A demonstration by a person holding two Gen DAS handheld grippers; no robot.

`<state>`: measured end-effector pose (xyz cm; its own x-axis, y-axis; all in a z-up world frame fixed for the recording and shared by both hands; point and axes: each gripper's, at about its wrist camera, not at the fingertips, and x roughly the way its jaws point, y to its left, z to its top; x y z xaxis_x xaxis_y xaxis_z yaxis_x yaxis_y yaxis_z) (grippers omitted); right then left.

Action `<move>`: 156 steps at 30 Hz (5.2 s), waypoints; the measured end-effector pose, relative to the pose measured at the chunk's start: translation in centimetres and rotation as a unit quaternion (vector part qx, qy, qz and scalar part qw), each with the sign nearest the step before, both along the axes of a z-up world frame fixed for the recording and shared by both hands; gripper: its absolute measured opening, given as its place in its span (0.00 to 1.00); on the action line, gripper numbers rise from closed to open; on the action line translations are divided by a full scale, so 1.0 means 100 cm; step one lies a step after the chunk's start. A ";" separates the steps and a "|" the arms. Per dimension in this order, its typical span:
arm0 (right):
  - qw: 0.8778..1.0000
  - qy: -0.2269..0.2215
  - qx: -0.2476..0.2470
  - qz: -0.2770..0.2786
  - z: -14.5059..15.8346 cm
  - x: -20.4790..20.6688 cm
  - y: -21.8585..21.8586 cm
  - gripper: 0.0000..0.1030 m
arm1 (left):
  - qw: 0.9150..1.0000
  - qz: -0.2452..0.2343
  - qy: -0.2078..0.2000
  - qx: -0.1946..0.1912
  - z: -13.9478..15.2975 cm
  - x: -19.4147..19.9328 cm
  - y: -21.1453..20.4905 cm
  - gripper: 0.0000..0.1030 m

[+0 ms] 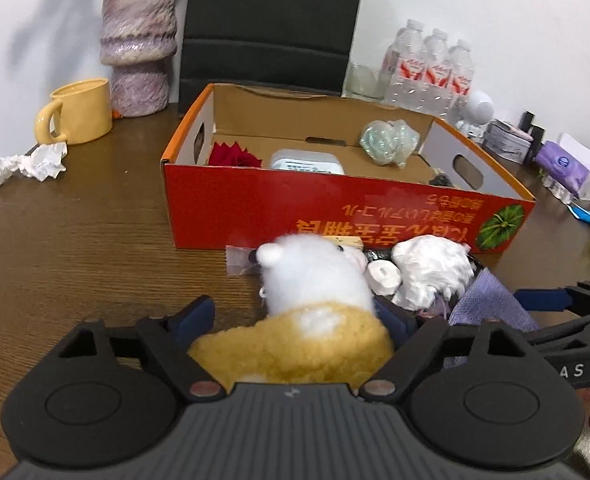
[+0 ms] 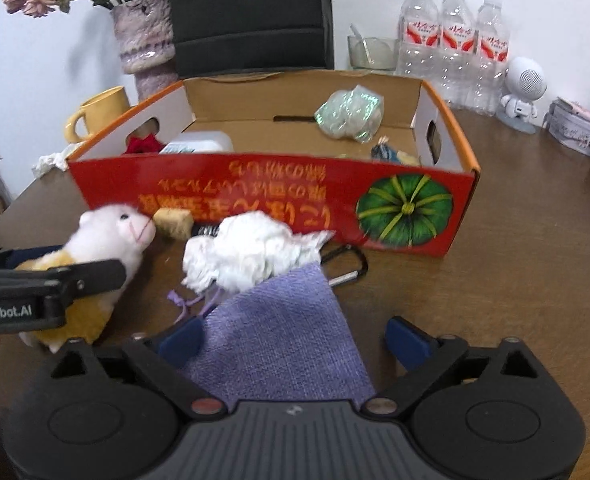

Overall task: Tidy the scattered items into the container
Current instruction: 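Grasp the plush alpaca with the left tool while the right grasps the purple pouch, then lift the alpaca and purple pouch over the box and release both, then grasp the small clear packet beside the box with the left tool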

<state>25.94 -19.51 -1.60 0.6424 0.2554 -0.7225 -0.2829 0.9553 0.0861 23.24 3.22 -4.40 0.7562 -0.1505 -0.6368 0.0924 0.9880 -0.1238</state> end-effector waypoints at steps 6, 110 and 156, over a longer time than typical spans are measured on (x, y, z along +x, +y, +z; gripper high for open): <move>0.999 -0.023 0.033 0.007 0.007 -0.020 -0.009 0.10 | 1.000 -0.010 -0.025 -0.006 0.008 -0.017 -0.001 0.52; 0.992 -0.116 0.055 -0.014 0.074 0.058 -0.044 0.96 | 0.994 0.049 -0.093 -0.028 0.049 0.036 0.050 1.00; 0.999 -0.046 0.018 0.018 0.009 0.011 -0.040 0.10 | 0.998 0.048 -0.039 0.032 -0.010 0.030 0.016 0.29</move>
<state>27.06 -23.52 -0.66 0.6954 0.3047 -0.6509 -0.3253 0.9410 0.0929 26.19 4.82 -5.39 0.8126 -0.0363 -0.5817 0.0046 0.9984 -0.0559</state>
